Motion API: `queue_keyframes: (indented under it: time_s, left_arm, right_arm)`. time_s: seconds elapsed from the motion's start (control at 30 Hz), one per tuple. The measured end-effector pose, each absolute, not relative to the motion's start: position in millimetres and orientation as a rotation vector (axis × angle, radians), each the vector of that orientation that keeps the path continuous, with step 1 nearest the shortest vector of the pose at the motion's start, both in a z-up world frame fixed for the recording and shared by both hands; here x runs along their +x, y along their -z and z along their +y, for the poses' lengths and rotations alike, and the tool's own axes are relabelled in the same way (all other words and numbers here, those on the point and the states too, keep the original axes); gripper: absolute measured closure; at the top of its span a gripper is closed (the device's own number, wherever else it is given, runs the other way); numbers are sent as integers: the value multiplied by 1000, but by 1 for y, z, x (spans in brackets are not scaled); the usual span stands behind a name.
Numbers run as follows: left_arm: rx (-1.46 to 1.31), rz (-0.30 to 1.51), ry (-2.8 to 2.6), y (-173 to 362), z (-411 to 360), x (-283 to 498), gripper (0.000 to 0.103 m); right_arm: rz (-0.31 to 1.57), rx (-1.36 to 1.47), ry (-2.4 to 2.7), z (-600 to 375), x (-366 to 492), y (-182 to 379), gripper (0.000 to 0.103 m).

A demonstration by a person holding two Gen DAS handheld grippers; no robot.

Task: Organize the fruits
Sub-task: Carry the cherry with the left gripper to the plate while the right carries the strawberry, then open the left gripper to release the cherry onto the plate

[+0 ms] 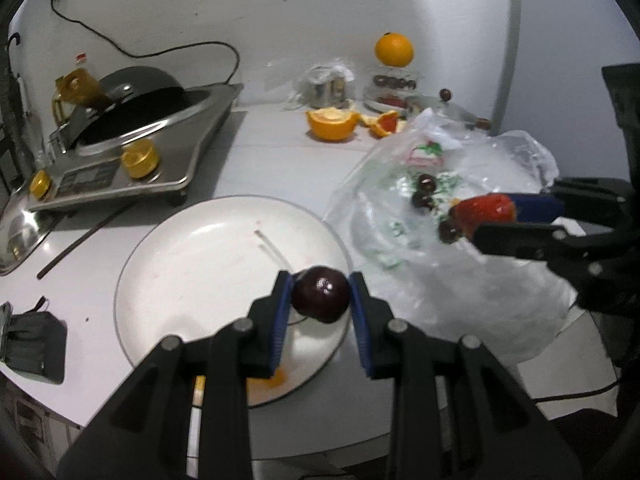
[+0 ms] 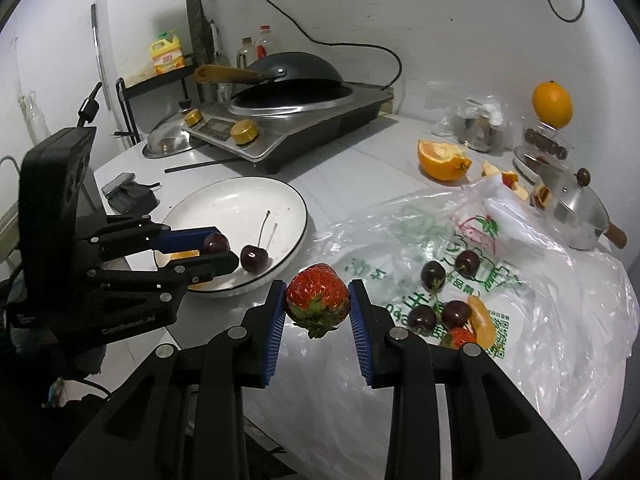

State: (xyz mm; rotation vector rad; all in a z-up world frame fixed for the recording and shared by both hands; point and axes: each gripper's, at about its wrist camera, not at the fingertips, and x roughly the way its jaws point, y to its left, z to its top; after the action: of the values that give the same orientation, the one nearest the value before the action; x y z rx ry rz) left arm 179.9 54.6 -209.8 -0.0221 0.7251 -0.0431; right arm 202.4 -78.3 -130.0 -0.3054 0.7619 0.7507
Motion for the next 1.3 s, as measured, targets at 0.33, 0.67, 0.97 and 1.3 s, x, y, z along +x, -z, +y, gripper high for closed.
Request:
queue_keyframes:
  time_s: [0.33,0.67,0.97,1.3]
  left_arm:
    - [-48,762,24,225,72,185,73]
    - [-79,788,32,232,78,189,70]
    - [-128,734,38,220,90,181,42]
    - [-157,694,-23,211,122,171,42]
  right_arm:
    - [768,-322,-767,-64,201,132,69]
    - [771,-332,-769,-58,204,132,69]
    - [777,-348,-769,-49,205,134,70]
    - [775,-374,-794,-25,208,135,70]
